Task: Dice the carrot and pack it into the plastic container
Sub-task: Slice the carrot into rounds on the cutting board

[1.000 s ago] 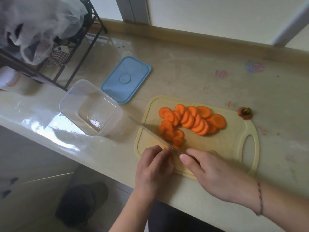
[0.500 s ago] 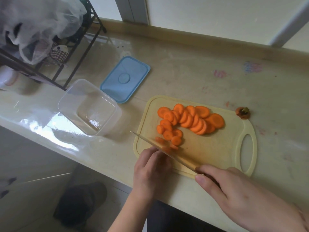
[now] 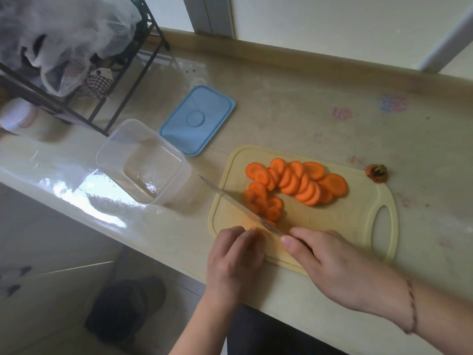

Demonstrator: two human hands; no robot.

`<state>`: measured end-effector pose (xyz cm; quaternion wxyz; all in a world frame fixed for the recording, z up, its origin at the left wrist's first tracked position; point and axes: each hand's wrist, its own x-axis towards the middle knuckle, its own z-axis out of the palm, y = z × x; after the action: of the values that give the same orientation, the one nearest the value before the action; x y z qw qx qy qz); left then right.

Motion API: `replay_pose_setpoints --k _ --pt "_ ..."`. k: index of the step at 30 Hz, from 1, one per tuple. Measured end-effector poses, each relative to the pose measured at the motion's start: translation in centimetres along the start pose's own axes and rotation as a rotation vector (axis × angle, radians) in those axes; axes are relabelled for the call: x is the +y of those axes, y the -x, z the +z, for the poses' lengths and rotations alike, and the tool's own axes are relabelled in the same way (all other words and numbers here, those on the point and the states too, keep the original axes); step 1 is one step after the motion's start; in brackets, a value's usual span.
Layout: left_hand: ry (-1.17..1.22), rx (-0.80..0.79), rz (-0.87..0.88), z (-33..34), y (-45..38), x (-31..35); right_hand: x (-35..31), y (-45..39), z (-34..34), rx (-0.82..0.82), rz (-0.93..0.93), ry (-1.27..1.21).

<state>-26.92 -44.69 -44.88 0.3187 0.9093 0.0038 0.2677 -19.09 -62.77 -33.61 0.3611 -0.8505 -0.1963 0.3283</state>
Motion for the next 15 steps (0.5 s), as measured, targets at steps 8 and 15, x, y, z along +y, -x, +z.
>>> replay_pose_setpoints --k 8,15 --pt "0.027 -0.021 -0.035 -0.1 0.1 -0.1 -0.5 3.3 -1.1 -0.031 0.029 0.072" --pt "0.078 -0.013 -0.025 -0.3 -0.1 0.0 -0.4 3.9 -0.8 -0.063 0.072 0.109"
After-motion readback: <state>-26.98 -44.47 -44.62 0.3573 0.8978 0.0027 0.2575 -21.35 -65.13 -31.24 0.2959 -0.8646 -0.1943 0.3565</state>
